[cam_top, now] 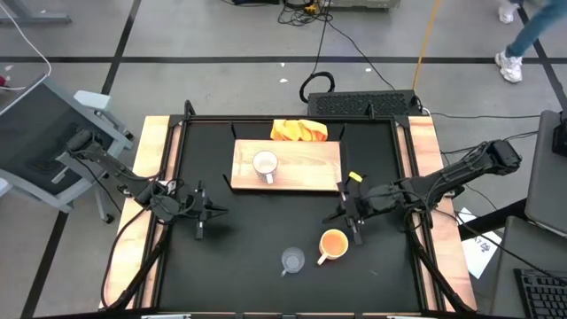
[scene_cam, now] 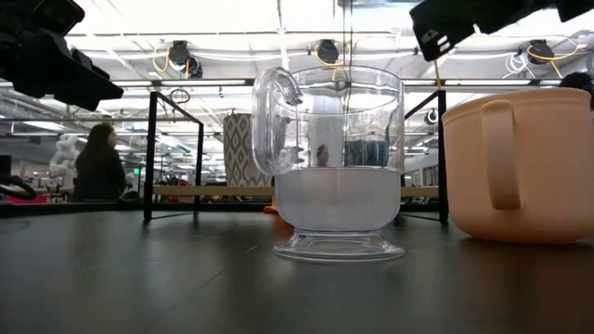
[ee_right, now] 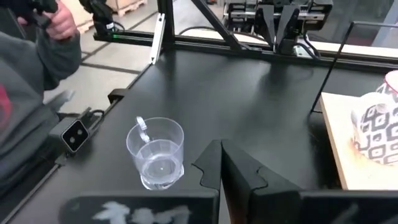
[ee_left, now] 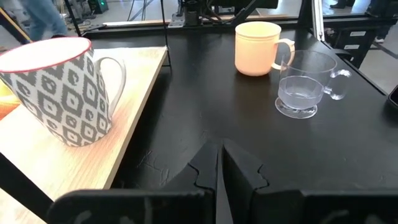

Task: Stack small to large cups/mugs on shelf
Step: Put the orange cup on the shelf

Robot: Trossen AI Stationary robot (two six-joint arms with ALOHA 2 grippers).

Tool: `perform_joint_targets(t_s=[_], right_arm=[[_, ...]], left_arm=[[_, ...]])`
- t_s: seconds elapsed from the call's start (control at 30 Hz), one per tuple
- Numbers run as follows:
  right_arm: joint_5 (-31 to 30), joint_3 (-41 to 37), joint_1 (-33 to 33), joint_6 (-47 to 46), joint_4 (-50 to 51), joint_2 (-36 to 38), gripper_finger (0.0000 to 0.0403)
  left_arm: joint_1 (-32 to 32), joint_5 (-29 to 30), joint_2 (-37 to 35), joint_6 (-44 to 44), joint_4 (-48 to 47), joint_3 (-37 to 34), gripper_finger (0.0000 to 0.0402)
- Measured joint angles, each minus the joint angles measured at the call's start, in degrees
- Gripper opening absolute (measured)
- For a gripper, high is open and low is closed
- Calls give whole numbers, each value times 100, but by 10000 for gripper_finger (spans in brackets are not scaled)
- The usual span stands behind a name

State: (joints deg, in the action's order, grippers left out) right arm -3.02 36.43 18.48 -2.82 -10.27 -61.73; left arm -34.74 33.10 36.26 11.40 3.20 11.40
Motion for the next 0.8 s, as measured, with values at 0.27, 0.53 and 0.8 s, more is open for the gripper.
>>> perform_joint_targets(t_s=[0.27,0.53,0.8], right_arm=[[-518,-82,338,-205,-239,9,0],[-1709,428,778,-1498,1454,277,0],[-1785,1676,774,-2925,3983,-71,0]], left_arm=[[-1,-5,-1,33,-13,0,24],[2,-9,-1,33,-48,0,24],[0,-9,1,-14,-21,0,24]])
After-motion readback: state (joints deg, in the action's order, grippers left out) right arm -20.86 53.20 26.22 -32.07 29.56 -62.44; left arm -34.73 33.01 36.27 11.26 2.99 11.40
